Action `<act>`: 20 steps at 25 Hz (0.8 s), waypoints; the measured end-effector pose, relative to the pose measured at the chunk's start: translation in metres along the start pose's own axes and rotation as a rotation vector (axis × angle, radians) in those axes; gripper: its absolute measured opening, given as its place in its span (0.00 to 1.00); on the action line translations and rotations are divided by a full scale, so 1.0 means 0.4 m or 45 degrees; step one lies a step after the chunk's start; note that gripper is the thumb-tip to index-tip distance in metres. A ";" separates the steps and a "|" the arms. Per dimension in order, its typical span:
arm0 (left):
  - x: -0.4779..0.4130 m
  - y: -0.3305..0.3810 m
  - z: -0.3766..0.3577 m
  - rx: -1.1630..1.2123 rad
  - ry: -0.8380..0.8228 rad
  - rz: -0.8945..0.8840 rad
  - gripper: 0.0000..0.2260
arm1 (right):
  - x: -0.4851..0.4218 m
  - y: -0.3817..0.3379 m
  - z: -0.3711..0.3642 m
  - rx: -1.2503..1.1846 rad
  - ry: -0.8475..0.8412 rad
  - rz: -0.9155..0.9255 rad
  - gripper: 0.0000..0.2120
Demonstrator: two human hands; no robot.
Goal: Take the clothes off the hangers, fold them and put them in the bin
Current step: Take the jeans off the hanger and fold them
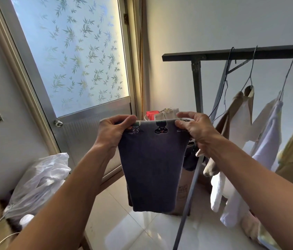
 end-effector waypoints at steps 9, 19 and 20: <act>0.003 0.034 0.031 -0.750 -0.158 -0.261 0.17 | -0.009 -0.050 0.010 0.545 -0.258 0.320 0.14; 0.002 0.031 0.043 -0.504 -0.235 -0.258 0.03 | -0.025 -0.067 0.040 0.482 -0.110 0.424 0.07; 0.005 0.030 0.038 -0.448 -0.231 -0.237 0.03 | -0.026 -0.069 0.038 0.472 -0.106 0.426 0.07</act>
Point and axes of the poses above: each hand's wrist, its own x-axis away from the middle knuckle, its own z-axis out of the back of the hand, y = z × x, the point moved 5 cm from there along -x, towards the middle knuckle, and after that the axes turned 10 degrees about z, right-handed, at the moved point
